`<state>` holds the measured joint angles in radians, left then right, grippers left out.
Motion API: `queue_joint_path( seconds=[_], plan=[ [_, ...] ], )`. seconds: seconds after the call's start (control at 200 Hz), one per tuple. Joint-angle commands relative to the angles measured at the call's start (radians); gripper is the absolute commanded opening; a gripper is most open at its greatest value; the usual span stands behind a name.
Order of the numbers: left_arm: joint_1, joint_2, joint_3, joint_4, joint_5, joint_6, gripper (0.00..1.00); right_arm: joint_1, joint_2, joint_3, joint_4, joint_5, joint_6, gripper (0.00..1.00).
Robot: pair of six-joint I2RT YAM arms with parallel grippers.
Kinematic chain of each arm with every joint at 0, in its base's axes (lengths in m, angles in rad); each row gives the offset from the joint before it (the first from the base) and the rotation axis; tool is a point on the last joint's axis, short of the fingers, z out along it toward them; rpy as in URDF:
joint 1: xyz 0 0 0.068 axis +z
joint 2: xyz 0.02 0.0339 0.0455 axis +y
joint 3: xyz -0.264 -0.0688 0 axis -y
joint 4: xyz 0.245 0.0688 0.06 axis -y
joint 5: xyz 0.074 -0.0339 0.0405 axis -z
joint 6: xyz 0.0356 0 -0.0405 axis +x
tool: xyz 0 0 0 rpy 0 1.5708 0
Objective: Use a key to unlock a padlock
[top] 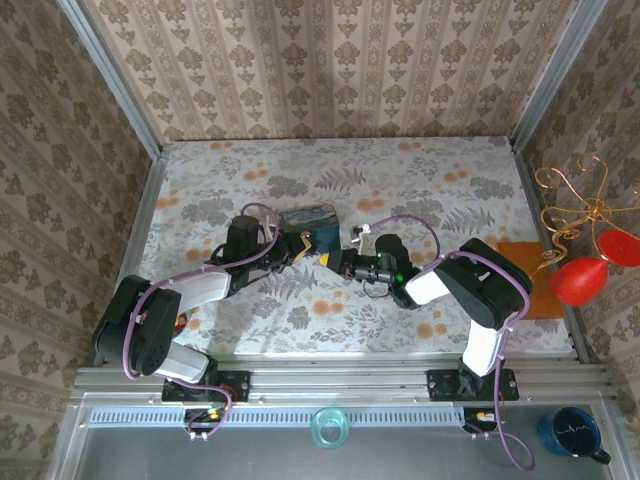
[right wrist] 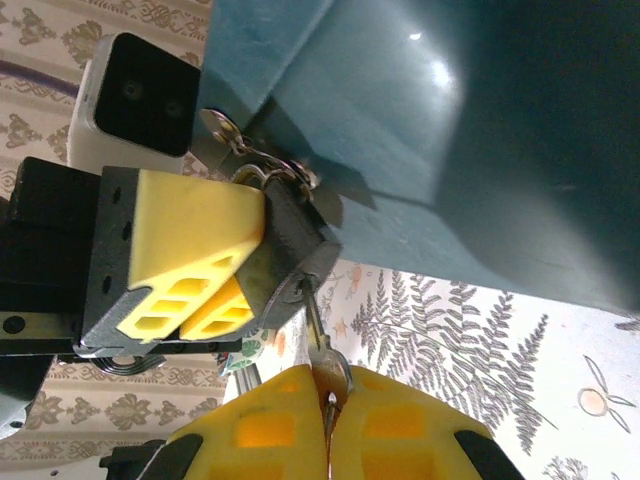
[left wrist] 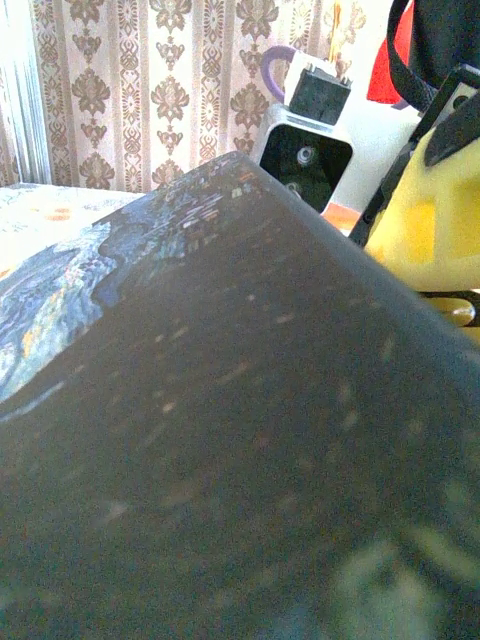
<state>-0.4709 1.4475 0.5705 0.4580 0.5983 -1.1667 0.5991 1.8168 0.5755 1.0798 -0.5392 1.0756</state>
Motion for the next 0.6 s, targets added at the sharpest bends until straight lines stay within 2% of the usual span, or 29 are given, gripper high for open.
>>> queue_joint_path(
  seconds=[0.0, 0.365, 0.595],
  plan=[
    [-0.023, -0.036, 0.0, 0.015, 0.078, 0.015, 0.09, -0.007, 0.009, 0.057, 0.009, -0.009, -0.02, 0.0],
    [-0.031, -0.031, 0.008, 0.003, 0.095, 0.038, 0.08, -0.074, 0.004, 0.082, 0.038, -0.057, 0.024, 0.0],
    [-0.046, -0.017, 0.022, 0.025, 0.096, 0.033, 0.07, -0.052, 0.016, 0.115, 0.006, -0.061, 0.024, 0.0]
  ],
)
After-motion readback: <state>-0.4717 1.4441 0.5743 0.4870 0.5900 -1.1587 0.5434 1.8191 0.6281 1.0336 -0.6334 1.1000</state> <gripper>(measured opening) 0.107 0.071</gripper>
